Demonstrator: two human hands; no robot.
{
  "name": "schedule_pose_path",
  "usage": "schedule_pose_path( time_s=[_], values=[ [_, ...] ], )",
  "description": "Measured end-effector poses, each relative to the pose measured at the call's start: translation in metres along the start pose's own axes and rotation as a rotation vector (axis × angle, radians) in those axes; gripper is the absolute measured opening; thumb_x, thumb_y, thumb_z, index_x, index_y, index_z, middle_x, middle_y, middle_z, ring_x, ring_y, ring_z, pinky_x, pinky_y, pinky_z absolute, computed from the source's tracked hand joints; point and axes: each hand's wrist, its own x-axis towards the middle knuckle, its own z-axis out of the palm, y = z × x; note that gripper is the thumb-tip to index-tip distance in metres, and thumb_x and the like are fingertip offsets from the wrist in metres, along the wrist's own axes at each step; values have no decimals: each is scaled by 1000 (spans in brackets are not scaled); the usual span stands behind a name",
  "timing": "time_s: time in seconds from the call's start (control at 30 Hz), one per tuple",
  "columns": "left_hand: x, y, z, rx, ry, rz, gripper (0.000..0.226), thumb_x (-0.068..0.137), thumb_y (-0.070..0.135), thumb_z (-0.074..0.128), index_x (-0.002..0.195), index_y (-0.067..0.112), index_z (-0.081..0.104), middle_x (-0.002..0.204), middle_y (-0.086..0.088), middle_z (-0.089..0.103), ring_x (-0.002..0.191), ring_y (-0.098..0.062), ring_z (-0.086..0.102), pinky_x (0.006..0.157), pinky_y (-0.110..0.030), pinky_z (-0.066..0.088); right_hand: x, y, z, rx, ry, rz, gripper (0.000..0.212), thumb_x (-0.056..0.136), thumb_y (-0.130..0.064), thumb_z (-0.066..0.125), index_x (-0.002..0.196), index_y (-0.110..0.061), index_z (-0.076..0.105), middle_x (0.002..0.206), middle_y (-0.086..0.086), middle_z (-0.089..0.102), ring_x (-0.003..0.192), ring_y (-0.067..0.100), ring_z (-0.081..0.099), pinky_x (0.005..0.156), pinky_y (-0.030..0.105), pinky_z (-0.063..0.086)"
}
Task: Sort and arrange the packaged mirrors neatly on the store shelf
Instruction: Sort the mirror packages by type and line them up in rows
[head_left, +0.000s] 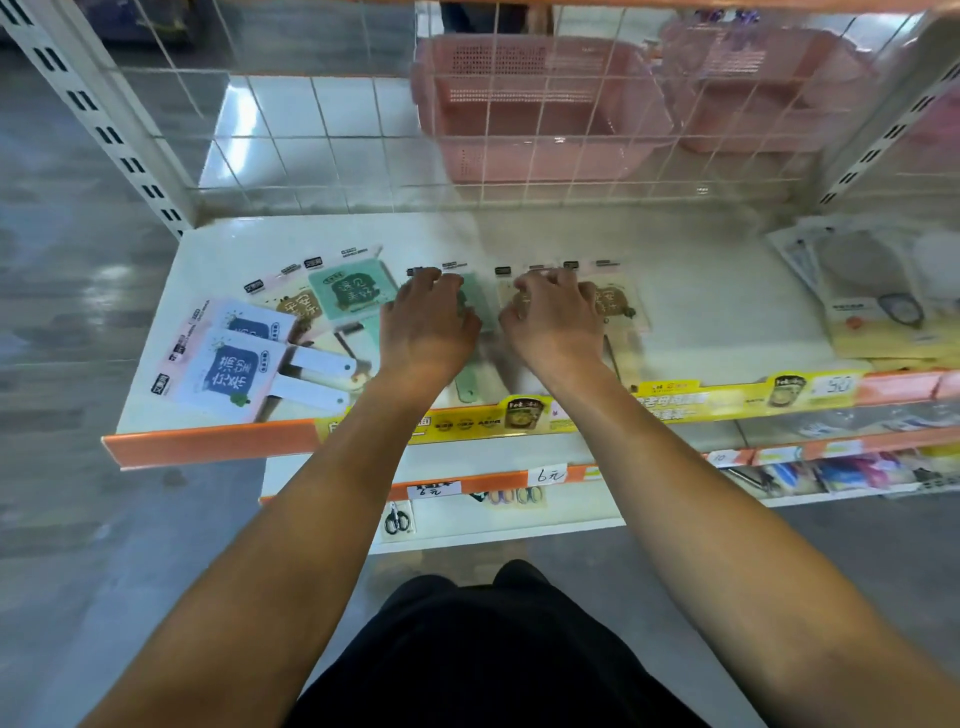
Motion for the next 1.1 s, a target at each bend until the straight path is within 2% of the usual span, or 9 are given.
schedule_pose_path(
  time_s=[0.17, 0.33, 0.53, 0.67, 0.83, 1.1],
  values=[
    [2, 11, 15, 51, -69, -37, 42, 88, 31, 51, 128, 18, 54, 139, -5, 45, 128, -28, 45, 97, -43, 38, 2, 24, -3, -6, 10, 37, 39, 89, -42, 56, 126, -29, 59, 134, 4, 45, 123, 37, 40, 103, 43, 38],
    [1, 13, 23, 100, -74, -31, 37, 87, 28, 52, 120, 14, 61, 133, -6, 49, 124, -27, 47, 93, -41, 40, 2, 41, 0, -43, 8, 14, 37, 89, -41, 55, 124, -31, 61, 130, 1, 49, 125, 32, 38, 103, 42, 35],
    [-5, 15, 26, 32, -49, 14, 35, 85, 24, 57, 117, 11, 63, 130, -7, 53, 121, -27, 49, 92, -37, 41, 3, 46, 1, -35, -4, -18, 38, 90, -40, 53, 127, -34, 59, 131, -1, 49, 127, 30, 37, 99, 40, 38],
    [-10, 17, 29, 21, -32, 38, 34, 86, 23, 57, 115, 7, 64, 126, -10, 55, 118, -29, 51, 93, -40, 44, 1, 45, 3, -41, -23, -46, 40, 91, -40, 52, 131, -35, 56, 133, -1, 48, 128, 31, 35, 99, 41, 37],
    [-14, 20, 27, 30, -43, 32, 36, 88, 25, 56, 119, 6, 62, 133, -13, 52, 122, -30, 47, 99, -40, 40, -2, 41, 7, -43, -27, -58, 42, 92, -37, 51, 134, -32, 53, 135, 2, 45, 130, 33, 33, 104, 46, 36],
    [-14, 25, 30, 41, -64, -12, 40, 86, 28, 57, 121, 8, 59, 134, -11, 49, 125, -29, 43, 102, -39, 35, -1, 43, 6, 10, -72, -67, 43, 92, -35, 51, 134, -26, 51, 139, 3, 44, 132, 33, 35, 105, 44, 37]
  ],
)
